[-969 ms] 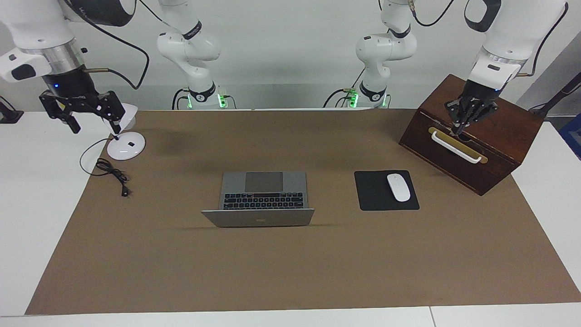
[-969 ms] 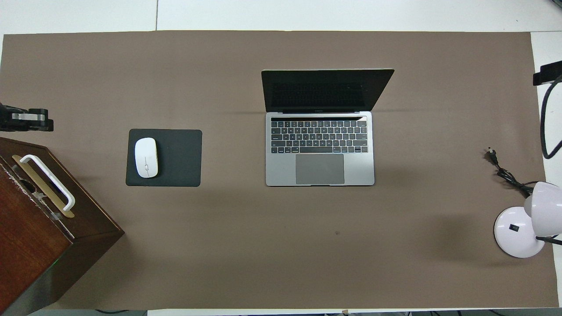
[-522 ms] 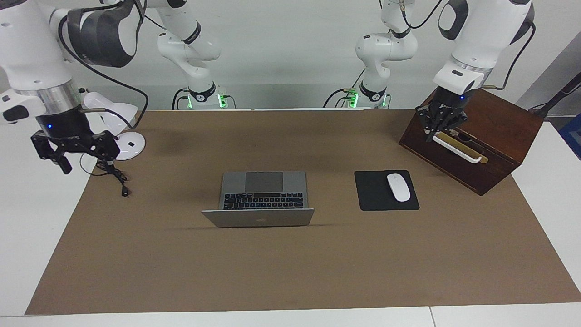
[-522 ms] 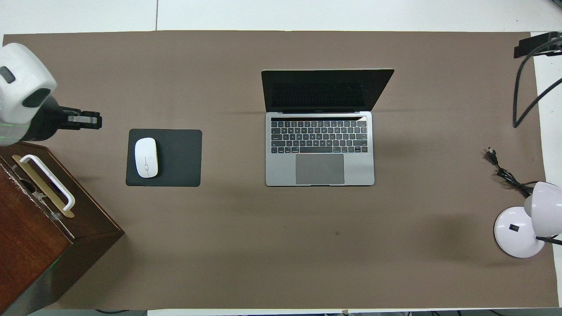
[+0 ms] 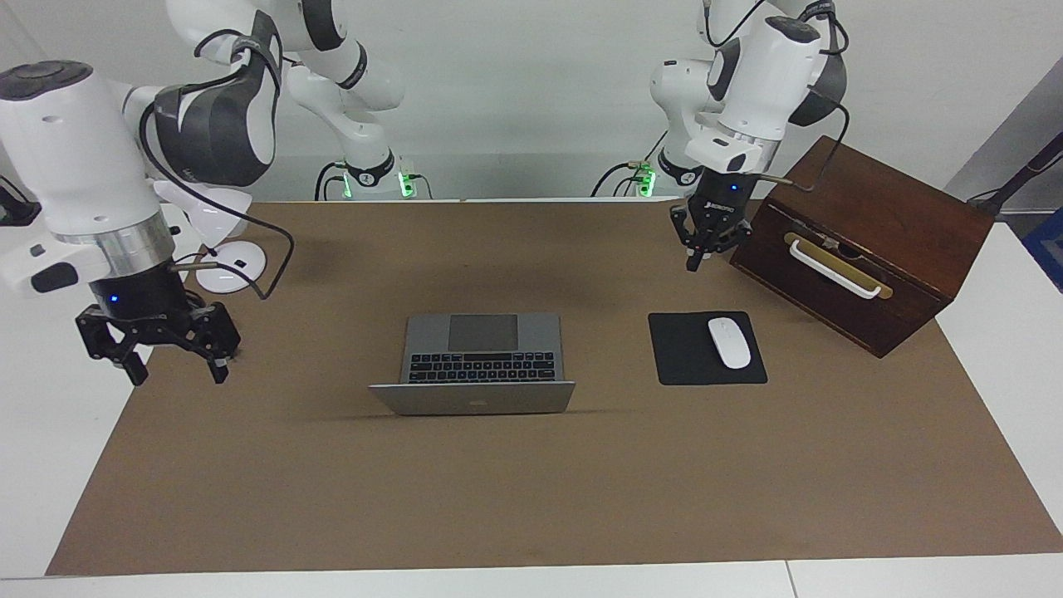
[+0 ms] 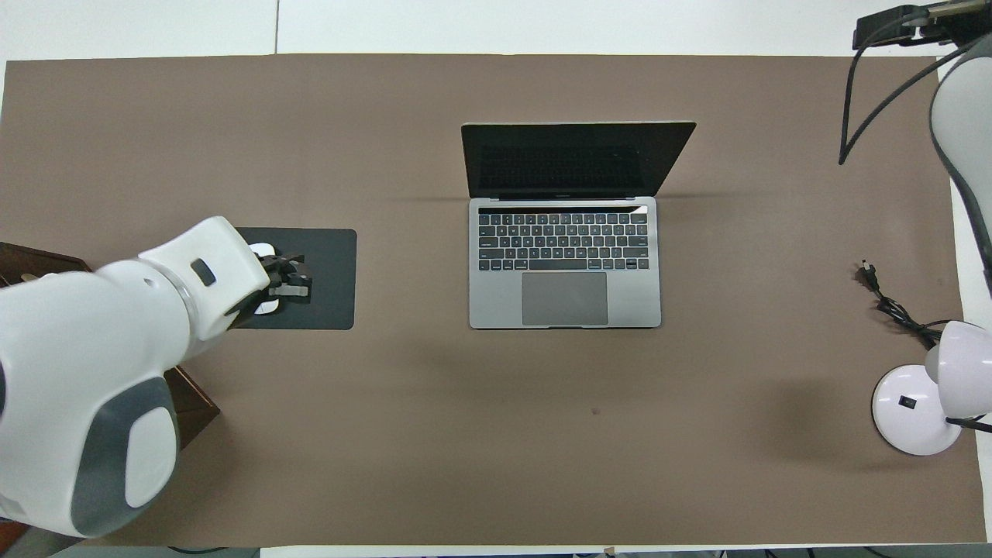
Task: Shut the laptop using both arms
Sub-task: 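Brace the laptop base with the left gripper while the right gripper reaches the lid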
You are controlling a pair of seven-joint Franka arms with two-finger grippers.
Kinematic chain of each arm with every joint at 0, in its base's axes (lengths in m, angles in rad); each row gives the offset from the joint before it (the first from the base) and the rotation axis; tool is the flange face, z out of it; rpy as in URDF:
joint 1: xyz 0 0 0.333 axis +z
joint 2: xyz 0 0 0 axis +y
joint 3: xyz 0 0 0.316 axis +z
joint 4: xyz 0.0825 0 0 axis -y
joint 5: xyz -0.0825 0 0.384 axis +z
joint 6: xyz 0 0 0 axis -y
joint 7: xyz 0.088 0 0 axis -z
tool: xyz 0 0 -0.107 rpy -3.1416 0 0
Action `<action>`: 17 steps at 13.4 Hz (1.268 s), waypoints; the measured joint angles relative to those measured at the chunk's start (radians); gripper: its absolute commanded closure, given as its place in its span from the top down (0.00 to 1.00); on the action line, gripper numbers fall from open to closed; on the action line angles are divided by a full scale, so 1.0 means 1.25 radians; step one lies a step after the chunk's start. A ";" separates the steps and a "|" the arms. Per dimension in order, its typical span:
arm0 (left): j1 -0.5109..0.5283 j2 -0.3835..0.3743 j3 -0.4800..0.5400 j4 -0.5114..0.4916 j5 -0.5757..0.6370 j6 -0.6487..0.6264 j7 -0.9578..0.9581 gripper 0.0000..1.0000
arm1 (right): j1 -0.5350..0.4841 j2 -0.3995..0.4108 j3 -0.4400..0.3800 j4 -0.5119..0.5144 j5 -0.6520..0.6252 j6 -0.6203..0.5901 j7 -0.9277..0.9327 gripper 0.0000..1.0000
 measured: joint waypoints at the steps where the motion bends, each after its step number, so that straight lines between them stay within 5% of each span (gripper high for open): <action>1: -0.027 -0.014 0.000 -0.033 -0.002 0.043 -0.014 0.00 | 0.008 0.027 0.002 0.028 0.000 0.007 0.016 0.96; 5: -0.138 -0.020 0.000 -0.129 -0.002 0.244 -0.086 0.00 | 0.073 0.096 0.008 0.076 0.000 0.049 0.127 0.91; 8: -0.190 0.014 0.000 -0.177 -0.003 0.380 -0.096 0.00 | 0.145 0.102 0.008 0.080 -0.030 0.049 0.244 0.76; 9: -0.205 0.039 0.001 -0.188 -0.003 0.434 -0.096 0.00 | 0.167 0.103 0.008 0.080 -0.049 0.050 0.282 0.64; 12: -0.242 0.131 0.001 -0.199 -0.003 0.570 -0.096 0.00 | 0.211 0.115 0.008 0.081 -0.093 0.060 0.352 0.00; 17: -0.266 0.230 0.002 -0.198 -0.003 0.681 -0.095 0.00 | 0.262 0.128 0.008 0.081 -0.148 0.065 0.391 0.00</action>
